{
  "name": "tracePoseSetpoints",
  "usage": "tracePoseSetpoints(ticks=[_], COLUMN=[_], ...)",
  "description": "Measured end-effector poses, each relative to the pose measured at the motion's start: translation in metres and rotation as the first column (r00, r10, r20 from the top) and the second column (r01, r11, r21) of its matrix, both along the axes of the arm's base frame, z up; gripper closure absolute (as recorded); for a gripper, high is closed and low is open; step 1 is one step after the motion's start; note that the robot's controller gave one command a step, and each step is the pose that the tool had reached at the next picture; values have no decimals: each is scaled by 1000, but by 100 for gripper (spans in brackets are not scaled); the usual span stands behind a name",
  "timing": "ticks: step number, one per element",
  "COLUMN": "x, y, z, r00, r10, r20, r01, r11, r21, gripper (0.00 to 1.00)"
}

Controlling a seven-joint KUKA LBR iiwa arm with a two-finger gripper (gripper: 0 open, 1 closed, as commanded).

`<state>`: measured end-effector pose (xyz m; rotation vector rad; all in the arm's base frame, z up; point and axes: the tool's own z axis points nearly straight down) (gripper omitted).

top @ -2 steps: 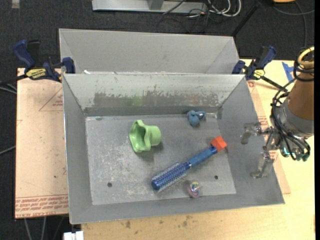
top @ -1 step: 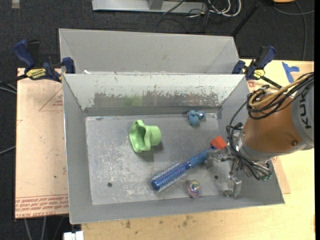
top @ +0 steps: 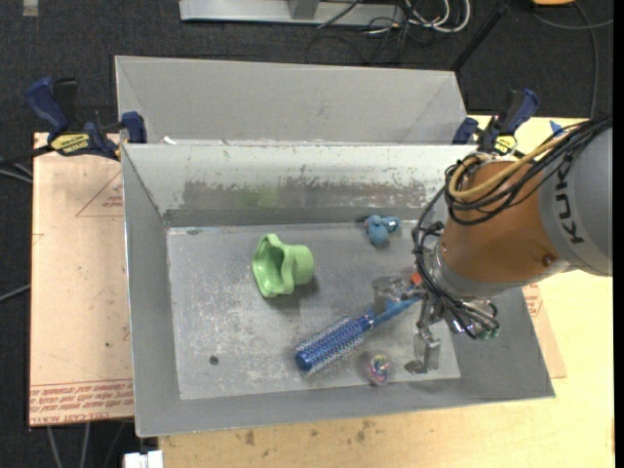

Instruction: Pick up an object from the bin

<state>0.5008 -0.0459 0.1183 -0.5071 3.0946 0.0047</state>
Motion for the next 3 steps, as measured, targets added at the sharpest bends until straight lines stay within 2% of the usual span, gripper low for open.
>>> tracePoseSetpoints(ticks=[1,2,3], x=[-4,-6,13], y=[66,62,90], z=[-49,-48,83], r00=[1000,1000,998], r10=[26,20,57], r20=[3,-3,5], r01=[-26,-20,-57], r11=[1000,1000,998], r21=[0,-3,-2], gripper=[0,100,100])
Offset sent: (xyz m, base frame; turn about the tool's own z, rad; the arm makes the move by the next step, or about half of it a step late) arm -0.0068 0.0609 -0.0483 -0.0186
